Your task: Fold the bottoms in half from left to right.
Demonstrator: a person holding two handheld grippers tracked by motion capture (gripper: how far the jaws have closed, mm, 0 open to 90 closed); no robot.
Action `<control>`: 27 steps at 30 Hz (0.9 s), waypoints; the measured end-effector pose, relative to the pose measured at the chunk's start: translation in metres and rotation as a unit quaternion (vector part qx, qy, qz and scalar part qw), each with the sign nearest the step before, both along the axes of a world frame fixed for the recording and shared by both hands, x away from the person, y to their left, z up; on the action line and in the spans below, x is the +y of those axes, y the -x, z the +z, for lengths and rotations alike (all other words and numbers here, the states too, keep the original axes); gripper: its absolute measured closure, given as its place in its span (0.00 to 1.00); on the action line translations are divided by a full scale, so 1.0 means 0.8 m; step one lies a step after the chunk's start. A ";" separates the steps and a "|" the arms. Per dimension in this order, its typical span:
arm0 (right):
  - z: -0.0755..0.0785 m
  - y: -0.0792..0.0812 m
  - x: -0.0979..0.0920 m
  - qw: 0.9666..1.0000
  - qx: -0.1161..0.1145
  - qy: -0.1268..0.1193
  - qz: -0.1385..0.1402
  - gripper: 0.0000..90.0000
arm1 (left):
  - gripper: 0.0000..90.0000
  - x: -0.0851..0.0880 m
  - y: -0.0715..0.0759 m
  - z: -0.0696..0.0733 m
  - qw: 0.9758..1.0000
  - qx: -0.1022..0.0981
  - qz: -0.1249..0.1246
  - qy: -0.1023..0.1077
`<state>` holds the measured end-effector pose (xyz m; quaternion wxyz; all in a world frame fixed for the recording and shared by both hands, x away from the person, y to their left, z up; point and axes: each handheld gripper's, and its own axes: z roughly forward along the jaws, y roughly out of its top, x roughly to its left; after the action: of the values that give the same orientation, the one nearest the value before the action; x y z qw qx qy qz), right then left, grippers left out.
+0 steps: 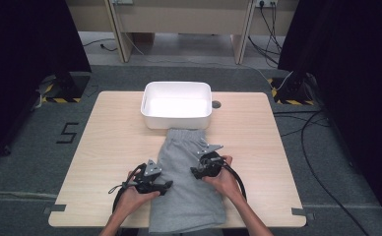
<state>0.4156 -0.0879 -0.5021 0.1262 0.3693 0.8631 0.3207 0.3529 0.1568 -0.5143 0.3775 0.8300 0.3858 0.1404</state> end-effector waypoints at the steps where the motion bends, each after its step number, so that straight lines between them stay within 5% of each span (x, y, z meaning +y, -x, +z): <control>1: 0.001 0.000 -0.001 1.000 0.001 -0.002 -0.001 0.37 | 0.41 0.000 0.001 0.000 1.000 0.001 0.001 0.002; 5: 0.009 0.000 -0.009 0.999 0.017 -0.034 -0.007 0.37 | 0.39 0.007 -0.001 0.006 1.000 0.001 0.013 0.016; 10: 0.026 -0.002 -0.025 0.998 0.004 -0.059 -0.023 0.37 | 0.38 0.022 -0.007 0.017 0.998 -0.002 0.039 0.048; 27: 0.037 -0.031 -0.047 0.998 -0.004 -0.056 -0.042 0.37 | 0.36 0.044 -0.056 0.037 0.992 0.011 0.082 0.093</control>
<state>0.4405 -0.1257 -0.4722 0.1222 0.4104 0.8269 0.3646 0.3979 0.1916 -0.4848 0.4357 0.7585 0.4680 0.1255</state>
